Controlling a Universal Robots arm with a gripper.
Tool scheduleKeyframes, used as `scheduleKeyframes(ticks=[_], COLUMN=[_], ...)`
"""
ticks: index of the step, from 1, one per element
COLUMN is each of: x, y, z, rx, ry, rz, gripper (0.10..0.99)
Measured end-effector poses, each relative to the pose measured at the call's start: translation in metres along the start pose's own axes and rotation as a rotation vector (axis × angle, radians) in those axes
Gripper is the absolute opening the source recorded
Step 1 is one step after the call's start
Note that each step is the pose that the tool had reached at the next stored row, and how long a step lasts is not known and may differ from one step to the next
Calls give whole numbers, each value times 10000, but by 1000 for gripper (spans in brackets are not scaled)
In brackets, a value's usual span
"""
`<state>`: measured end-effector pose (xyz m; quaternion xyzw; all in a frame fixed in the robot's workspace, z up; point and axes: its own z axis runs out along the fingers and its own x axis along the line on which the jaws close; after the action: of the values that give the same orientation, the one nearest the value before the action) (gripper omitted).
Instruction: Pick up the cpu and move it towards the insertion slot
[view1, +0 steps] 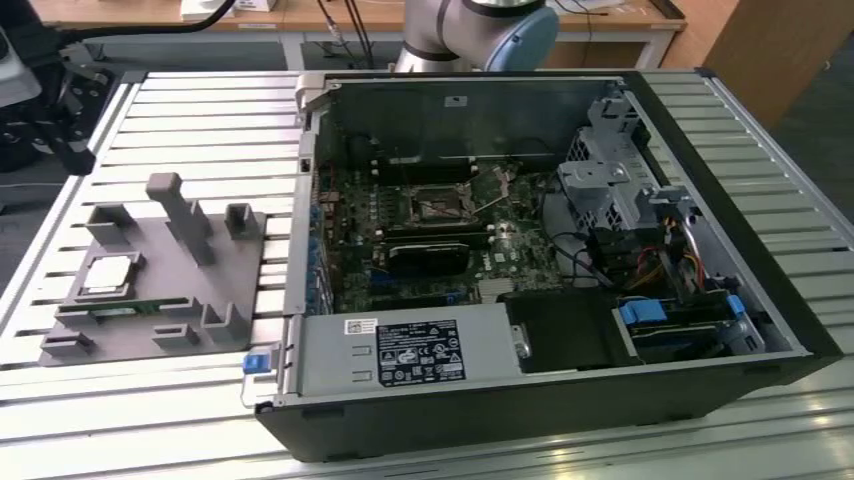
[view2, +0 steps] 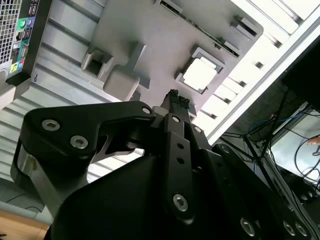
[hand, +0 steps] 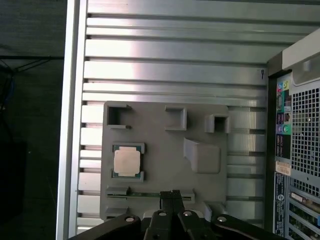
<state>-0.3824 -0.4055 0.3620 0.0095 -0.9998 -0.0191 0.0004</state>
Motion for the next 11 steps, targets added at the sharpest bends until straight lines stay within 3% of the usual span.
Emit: scheduleKeyframes(ticks=[11], x=[195], y=[3], z=[26], rx=[0], ry=[1], rz=[0], gripper=[106])
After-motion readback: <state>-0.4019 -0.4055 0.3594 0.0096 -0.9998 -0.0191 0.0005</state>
